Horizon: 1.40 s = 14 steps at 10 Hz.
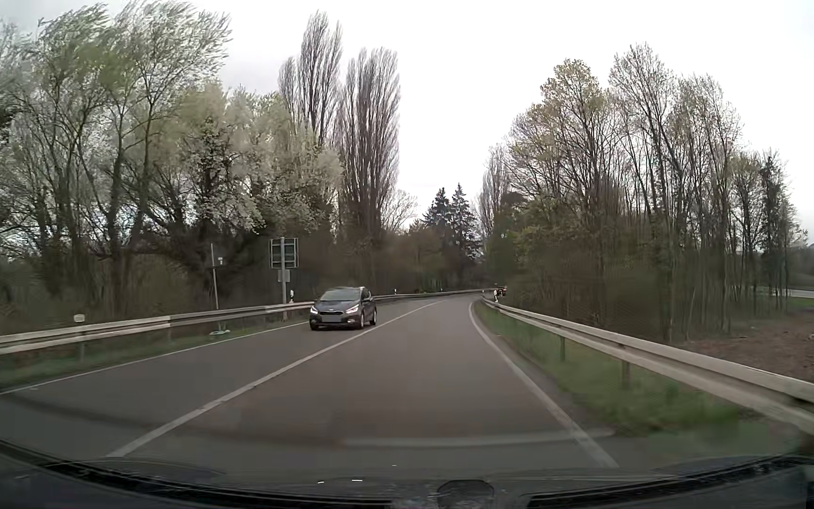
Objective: Follow the waypoints while adhering to traffic rules and regulations
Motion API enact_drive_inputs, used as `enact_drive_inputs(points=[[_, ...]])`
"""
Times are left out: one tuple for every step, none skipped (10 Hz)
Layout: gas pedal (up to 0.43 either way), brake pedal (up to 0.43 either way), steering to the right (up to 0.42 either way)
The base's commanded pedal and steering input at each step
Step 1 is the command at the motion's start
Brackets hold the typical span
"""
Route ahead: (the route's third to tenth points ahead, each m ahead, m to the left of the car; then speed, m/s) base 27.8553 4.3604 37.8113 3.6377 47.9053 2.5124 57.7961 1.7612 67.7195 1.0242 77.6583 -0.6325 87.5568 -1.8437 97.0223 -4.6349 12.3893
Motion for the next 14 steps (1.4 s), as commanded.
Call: enact_drive_inputs(points=[[0.067,0.0,0.007],[0.067,0.0,0.009],[0.067,0.0,0.01],[0.039,0.0,0.009],[0.0,0.0,0.01],[0.0,0.0,0.01],[0.0,0.0,0.009],[0.0,0.0,0.009],[0.0,0.0,0.009],[0.0,0.0,0.009],[0.0,0.0,0.009],[0.0,0.0,0.009],[0.0,0.0,0.009],[0.0,0.0,0.009]])
